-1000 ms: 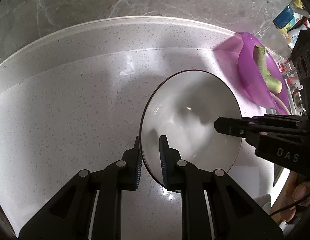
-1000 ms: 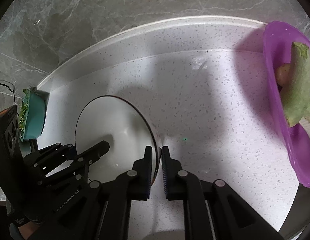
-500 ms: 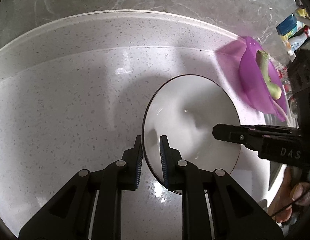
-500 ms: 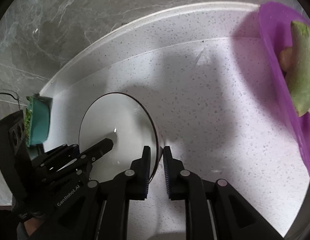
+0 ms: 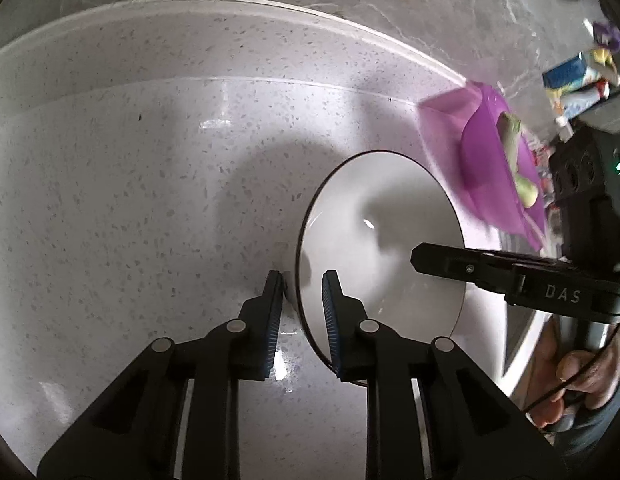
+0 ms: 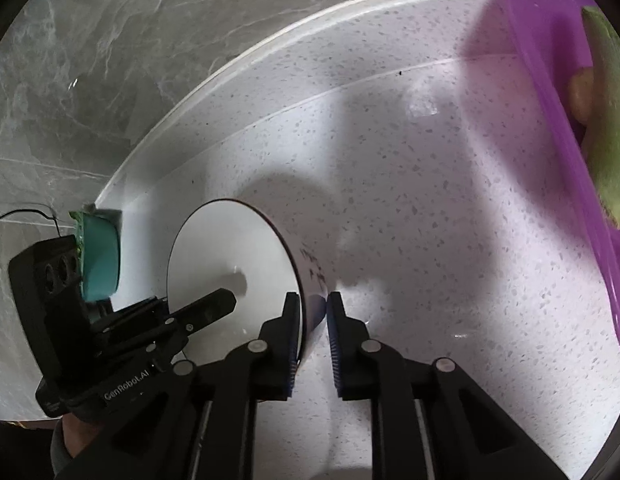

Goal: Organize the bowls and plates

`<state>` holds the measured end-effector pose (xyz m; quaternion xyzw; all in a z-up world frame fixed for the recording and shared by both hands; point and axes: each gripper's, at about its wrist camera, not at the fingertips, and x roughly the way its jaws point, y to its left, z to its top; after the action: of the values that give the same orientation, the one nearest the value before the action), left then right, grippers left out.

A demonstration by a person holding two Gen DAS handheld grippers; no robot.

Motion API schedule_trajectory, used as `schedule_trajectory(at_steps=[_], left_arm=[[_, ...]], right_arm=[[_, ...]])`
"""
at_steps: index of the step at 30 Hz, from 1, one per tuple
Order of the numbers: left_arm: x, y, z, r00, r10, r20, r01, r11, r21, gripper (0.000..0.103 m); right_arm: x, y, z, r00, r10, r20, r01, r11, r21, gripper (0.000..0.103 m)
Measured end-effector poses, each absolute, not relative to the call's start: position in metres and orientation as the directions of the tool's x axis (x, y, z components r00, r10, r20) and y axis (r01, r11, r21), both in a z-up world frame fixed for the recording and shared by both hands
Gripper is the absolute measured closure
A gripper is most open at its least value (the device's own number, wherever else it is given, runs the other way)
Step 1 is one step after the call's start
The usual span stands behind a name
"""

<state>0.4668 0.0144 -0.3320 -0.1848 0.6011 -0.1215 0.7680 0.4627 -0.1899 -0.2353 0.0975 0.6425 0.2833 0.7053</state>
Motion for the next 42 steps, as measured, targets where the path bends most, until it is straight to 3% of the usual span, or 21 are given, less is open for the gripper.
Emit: schedule_trajectory(at_steps=[29,42], left_arm=[[0.452,-0.006,-0.286,0.251,-0.402,-0.881,-0.002,0.910,-0.416,0.085],[0.442,-0.018,-0.323,0.216,-0.324,-0.921,-0.011,0.942,-0.334,0.084]], right_arm=[[0.452,-0.219,-0.208,0.046,0.540,-0.841,-0.245,0.822,0.514,0.085],[0.447,-0.213,-0.230,0.029,0.501,-0.865,-0.250,0.842,0.478,0.087]])
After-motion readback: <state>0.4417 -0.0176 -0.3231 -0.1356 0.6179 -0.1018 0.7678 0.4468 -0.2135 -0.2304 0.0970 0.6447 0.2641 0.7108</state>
